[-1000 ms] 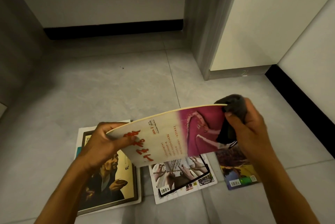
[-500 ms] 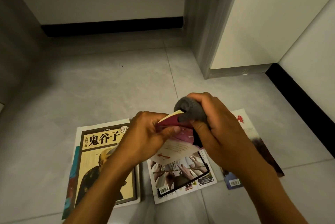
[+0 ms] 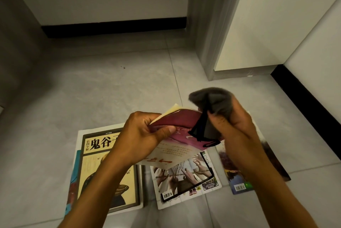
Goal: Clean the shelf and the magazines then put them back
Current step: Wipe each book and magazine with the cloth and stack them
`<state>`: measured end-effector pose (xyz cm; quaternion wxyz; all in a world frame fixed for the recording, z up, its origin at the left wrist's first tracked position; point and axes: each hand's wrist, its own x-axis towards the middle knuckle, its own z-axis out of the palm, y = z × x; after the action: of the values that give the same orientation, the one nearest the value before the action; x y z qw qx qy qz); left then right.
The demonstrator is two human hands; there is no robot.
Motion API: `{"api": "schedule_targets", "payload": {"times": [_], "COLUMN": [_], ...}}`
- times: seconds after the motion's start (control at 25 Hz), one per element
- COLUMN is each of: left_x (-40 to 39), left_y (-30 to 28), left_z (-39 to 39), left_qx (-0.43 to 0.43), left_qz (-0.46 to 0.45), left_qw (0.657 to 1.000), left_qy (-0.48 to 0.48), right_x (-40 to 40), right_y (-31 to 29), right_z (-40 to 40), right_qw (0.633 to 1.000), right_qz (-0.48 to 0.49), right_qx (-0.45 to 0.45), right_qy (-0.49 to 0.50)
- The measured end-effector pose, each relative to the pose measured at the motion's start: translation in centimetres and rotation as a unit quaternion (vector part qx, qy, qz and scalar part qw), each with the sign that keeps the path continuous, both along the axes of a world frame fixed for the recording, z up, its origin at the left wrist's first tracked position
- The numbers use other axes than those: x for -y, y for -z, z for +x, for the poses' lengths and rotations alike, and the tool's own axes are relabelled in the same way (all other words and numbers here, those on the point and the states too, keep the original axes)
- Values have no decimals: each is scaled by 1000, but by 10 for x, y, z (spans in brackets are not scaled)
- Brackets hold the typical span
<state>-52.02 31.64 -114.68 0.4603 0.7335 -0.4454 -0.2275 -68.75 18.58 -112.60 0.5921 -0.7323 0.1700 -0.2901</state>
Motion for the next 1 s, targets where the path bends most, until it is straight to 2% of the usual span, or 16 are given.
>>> {"api": "schedule_targets", "payload": {"times": [0.04,0.08,0.2,0.24,0.28,0.44,0.6,0.76,0.84,0.92,1.0], "left_x": [-1,-3,-6,-7,-9,-18,-13,9,18,25,24], "left_y": [-1,-1,-4,-5,-5,-9,-17,-23,-12,6,23], "left_z": [1,2,1,3,7,25,24,21,13,1,-4], "left_qx": [-6,-9,-4,-5,-5,-8,10,114,148,166,176], "left_qz": [-2,-1,6,3,-1,9,60,125,110,54,35], "left_qw": [1000,1000,1000,1000,1000,998,998,976,980,984,978], "left_qy": [-4,-4,-1,-10,-25,-58,18,137,78,-24,-108], "right_x": [3,4,10,15,21,36,26,26,14,2,-3], "right_y": [-1,-1,12,20,30,68,69,90,100,113,133], "right_z": [-1,-1,0,-3,-8,-40,-46,-50,-48,-47,-51], "right_qw": [1000,999,968,957,955,960,981,960,970,973,941], "right_qz": [11,-22,-214,-248,-242,-76,13,-22,21,102,218], "right_qx": [3,-14,-121,-146,-167,-250,-195,-275,-241,-181,-152], "right_qy": [-3,-18,-53,-41,-24,98,21,-42,11,99,210]}}
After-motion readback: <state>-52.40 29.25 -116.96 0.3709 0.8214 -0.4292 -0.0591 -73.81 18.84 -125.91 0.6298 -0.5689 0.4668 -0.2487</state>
